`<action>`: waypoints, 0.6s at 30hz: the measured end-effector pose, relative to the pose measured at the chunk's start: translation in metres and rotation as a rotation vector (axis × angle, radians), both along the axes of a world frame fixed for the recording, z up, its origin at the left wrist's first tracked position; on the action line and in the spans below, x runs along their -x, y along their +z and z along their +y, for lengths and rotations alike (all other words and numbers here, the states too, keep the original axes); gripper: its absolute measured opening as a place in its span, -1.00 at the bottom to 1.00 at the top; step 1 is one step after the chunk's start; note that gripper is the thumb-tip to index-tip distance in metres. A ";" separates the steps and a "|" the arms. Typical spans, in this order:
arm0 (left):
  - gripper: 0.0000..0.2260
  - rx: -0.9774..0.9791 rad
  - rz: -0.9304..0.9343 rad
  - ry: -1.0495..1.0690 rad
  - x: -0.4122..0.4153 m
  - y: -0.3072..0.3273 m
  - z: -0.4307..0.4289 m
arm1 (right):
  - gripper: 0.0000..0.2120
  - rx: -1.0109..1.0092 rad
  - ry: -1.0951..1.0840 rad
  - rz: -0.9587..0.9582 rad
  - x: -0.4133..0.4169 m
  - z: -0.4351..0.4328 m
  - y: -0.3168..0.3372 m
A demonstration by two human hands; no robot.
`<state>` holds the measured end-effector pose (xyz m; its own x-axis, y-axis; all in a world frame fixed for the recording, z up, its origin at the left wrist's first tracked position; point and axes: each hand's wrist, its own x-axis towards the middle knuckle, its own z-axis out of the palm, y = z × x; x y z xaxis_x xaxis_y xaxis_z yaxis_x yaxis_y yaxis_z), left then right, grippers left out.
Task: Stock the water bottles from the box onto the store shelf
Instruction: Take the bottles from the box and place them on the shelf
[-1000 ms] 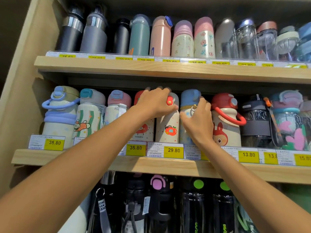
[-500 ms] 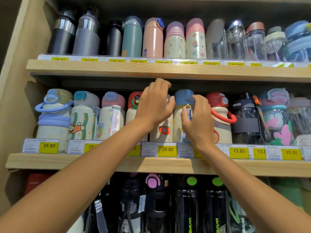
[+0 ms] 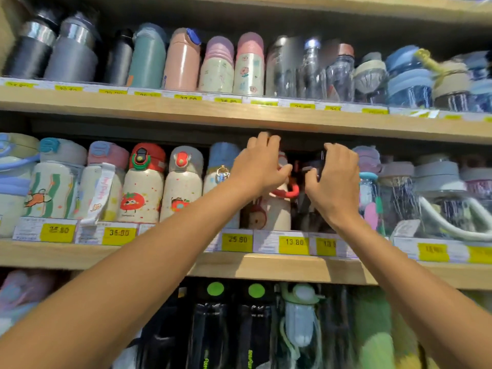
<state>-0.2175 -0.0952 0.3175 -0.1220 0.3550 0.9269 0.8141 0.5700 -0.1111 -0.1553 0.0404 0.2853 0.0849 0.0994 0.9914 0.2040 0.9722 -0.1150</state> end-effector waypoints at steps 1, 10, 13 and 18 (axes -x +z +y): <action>-0.46 0.012 -0.040 0.033 0.000 0.003 0.005 | -0.52 -0.021 -0.033 -0.014 -0.001 0.004 0.003; -0.35 0.022 -0.164 0.107 0.003 0.006 0.022 | -0.56 0.014 -0.053 -0.232 -0.008 0.026 0.018; -0.40 0.037 -0.225 0.028 0.012 0.011 0.020 | -0.56 0.033 0.081 -0.227 -0.007 0.024 0.018; -0.38 0.023 -0.290 -0.125 0.021 0.012 0.014 | -0.49 0.064 0.262 -0.174 0.006 0.019 0.012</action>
<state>-0.2381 -0.0809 0.3295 -0.3343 0.4046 0.8512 0.8774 0.4633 0.1244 -0.1611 0.0594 0.2978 -0.1223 0.1582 0.9798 -0.0302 0.9862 -0.1630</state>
